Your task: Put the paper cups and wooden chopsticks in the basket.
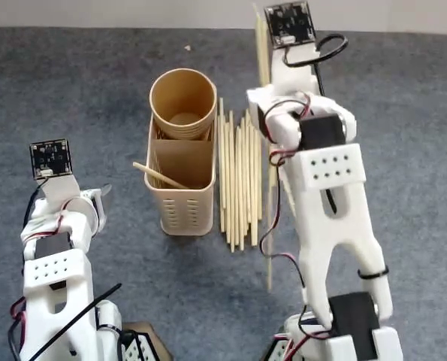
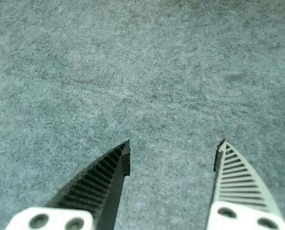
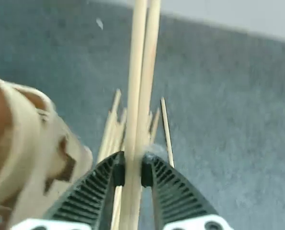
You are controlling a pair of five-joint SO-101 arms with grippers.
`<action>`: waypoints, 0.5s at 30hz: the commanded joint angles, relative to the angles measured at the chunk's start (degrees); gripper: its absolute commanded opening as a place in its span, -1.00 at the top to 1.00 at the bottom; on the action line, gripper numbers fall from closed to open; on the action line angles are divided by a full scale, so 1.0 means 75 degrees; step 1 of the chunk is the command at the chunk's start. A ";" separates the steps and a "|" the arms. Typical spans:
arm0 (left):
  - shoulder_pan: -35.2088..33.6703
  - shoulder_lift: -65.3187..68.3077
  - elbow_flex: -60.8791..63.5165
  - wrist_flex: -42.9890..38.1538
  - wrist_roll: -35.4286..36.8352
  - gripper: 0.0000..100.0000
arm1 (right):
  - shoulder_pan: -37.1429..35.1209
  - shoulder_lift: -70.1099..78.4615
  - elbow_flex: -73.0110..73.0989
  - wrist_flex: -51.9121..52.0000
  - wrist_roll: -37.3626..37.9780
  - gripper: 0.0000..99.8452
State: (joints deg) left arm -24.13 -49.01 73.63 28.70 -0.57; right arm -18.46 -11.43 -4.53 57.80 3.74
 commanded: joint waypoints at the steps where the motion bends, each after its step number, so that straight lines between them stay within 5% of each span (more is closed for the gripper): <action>1: 0.0147 -0.0111 -0.0029 -0.0129 -0.0023 0.40 | -0.0334 -0.0615 -0.0545 -0.0615 -0.0070 0.99; 15: 0.0358 -0.0111 0.0076 -0.0258 -0.0047 0.40 | -0.1401 -0.0651 -0.3616 0.0240 -0.0809 0.99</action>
State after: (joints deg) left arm -22.46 -49.01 74.24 28.53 -0.57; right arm -26.11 -13.54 -25.98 58.51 -0.92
